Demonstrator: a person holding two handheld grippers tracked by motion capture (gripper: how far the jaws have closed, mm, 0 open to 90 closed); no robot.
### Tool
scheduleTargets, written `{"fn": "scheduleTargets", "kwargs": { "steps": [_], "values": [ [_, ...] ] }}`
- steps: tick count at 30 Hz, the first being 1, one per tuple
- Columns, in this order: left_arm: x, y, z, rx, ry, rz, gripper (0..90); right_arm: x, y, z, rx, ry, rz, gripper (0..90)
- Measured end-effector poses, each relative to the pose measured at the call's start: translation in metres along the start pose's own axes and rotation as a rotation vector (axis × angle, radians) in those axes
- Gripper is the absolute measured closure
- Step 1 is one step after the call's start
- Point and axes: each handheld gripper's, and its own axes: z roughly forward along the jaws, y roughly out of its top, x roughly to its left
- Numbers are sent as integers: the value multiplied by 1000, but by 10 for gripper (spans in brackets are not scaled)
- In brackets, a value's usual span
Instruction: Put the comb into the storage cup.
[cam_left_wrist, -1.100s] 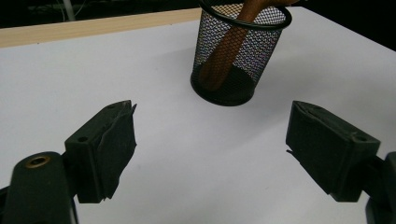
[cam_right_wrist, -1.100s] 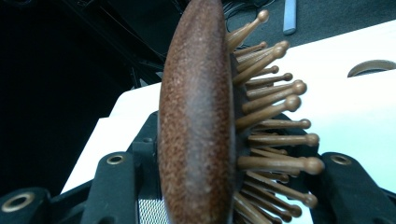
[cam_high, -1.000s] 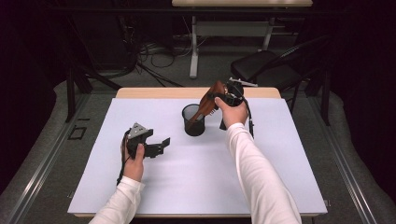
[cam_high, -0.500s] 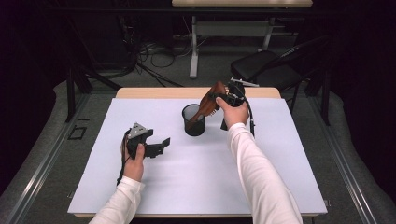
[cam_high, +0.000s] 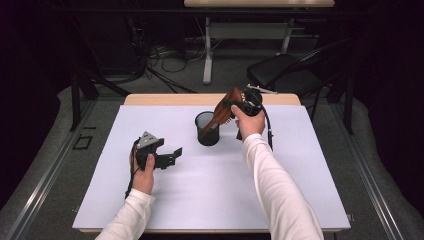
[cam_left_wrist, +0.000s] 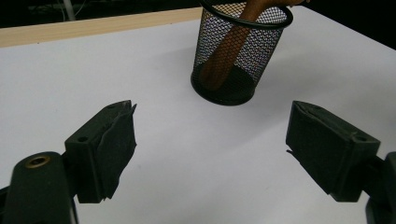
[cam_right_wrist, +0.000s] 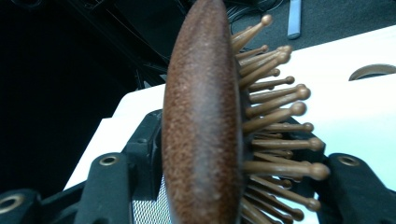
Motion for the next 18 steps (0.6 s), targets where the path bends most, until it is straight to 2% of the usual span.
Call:
{"fn": "scheduleTargets", "kwargs": {
  "steps": [6, 13, 18],
  "values": [
    [0, 0, 0, -2, 0, 1, 161, 4, -1, 1, -7, -4, -12, 318],
    [0, 0, 0, -3, 1, -1, 161, 7, -3, 3, -9, -11, -36, 253],
    [0, 0, 0, -2, 1, -1, 161, 7, -3, 4, -10, -32, -46, 180]
  ]
}}
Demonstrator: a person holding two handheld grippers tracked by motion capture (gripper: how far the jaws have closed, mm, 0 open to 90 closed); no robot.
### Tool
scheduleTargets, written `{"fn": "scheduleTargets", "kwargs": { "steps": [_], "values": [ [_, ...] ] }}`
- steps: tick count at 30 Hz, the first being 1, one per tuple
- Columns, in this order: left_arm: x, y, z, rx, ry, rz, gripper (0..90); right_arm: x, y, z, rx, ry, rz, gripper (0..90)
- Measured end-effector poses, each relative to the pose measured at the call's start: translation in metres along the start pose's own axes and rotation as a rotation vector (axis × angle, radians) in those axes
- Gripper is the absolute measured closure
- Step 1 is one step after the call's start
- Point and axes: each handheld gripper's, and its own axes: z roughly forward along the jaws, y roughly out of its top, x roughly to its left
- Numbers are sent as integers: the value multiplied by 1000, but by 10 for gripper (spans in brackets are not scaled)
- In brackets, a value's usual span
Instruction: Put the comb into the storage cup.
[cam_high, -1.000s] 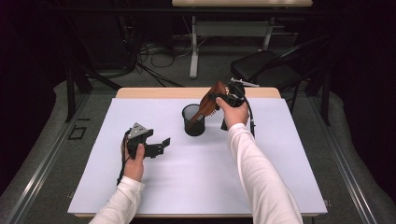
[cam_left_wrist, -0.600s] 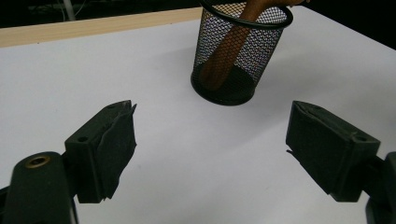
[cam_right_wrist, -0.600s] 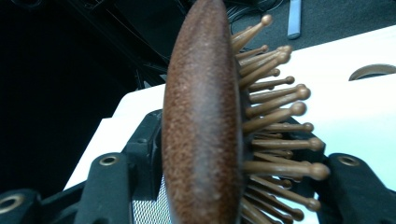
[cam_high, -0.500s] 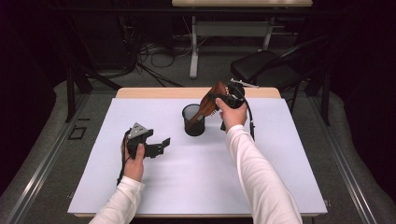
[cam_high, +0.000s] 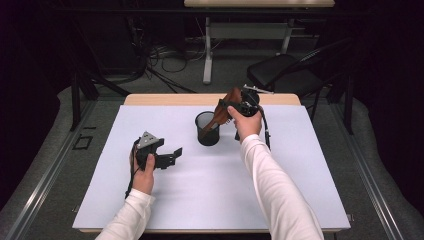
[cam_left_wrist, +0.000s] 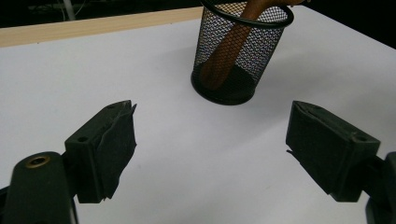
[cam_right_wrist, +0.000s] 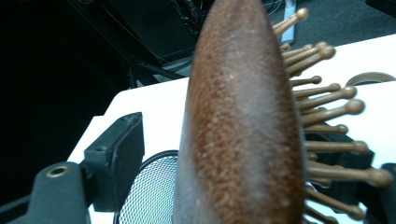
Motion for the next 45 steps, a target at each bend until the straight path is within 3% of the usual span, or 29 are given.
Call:
{"fn": "scheduleTargets", "kwargs": {
  "steps": [7, 13, 45],
  "values": [
    [0, 0, 0, 4, -1, 2, 161, -1, 1, 0, 5, -5, -20, 137],
    [1, 0, 0, 5, 3, -1, 161, 0, 2, 0, 11, -14, -42, 0],
    [1, -1, -3, 5, -1, -3, 161, -2, 10, -14, 13, -55, -95, 0]
  ]
}}
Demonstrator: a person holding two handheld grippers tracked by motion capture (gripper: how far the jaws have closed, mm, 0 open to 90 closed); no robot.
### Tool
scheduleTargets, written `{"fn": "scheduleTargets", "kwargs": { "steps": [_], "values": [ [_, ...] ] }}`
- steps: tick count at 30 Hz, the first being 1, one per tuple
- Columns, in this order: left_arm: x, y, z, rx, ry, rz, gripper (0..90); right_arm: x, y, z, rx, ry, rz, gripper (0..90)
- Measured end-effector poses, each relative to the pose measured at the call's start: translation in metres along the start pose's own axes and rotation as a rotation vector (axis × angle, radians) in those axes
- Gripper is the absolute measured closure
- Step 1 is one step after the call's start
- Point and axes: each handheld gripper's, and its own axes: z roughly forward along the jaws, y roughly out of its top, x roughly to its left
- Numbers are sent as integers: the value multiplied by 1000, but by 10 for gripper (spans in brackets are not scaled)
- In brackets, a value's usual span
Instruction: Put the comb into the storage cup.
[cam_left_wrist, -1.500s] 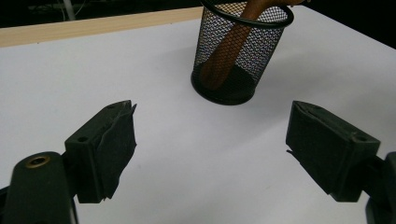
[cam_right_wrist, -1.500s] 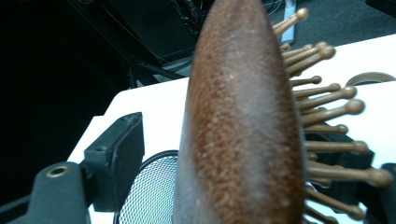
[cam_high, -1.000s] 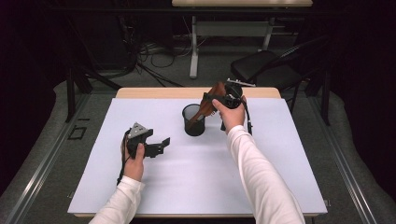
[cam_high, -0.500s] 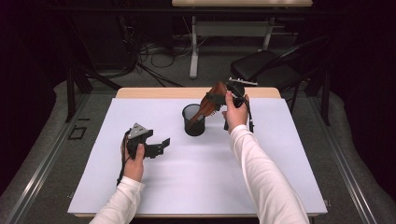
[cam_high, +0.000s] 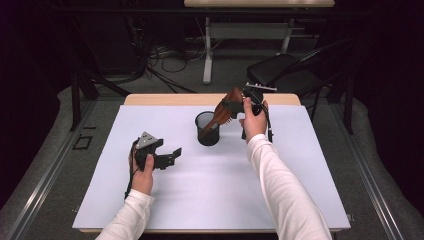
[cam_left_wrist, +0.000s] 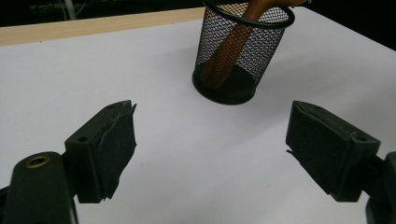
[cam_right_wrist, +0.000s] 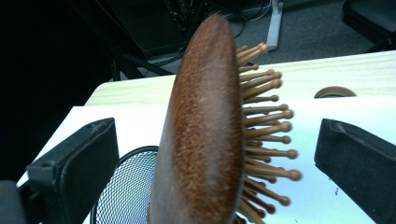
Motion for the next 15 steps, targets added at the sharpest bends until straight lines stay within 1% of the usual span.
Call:
{"fn": "scheduleTargets", "kwargs": {
  "steps": [3, 5, 10, 15],
  "values": [
    [-1, 0, 1, -3, 3, 2, 161, -2, 1, -3, -9, -2, 5, 0],
    [-1, 0, 1, -2, 1, 3, 161, -4, 3, -4, -14, 3, 1, 0],
    [0, 0, 1, -3, -1, 3, 161, -7, 5, -8, -21, -4, -5, 0],
    [-1, 0, 0, -6, -3, 2, 161, -7, 6, -12, -27, 3, -5, 0]
  ]
}}
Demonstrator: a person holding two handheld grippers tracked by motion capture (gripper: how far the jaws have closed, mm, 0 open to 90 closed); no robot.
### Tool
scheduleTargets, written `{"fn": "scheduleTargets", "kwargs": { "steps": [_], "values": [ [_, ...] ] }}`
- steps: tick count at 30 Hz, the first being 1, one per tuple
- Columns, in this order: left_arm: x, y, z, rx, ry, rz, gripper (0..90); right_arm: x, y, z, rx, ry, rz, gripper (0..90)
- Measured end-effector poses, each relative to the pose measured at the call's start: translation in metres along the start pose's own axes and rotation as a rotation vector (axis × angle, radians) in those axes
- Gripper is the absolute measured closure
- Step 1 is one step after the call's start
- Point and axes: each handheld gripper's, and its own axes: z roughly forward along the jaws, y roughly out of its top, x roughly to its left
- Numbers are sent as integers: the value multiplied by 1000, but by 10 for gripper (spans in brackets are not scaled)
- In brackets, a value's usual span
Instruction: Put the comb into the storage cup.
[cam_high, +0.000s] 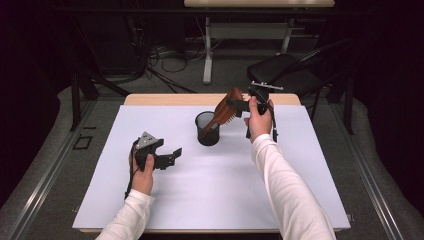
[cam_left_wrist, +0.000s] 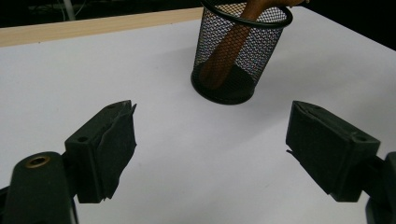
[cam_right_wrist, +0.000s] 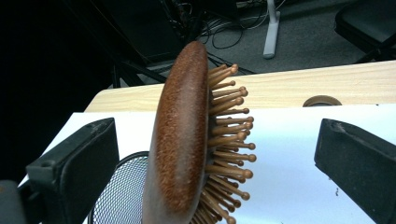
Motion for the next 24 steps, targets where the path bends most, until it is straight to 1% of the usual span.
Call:
{"fn": "scheduleTargets", "kwargs": {
  "steps": [12, 17, 20, 24],
  "values": [
    [0, 1, -1, 0, -9, 1, 161, 5, 0, -5, 3, 17, -22, 0],
    [0, 1, -2, 6, -15, 2, 161, 6, -1, -9, 0, 12, -37, 0],
    [0, 1, -2, 8, -20, 4, 161, 6, -1, -14, -5, 20, -48, 0],
    [-2, 3, -2, 9, -29, 9, 161, 7, 1, -21, -7, 22, -72, 0]
  ]
}}
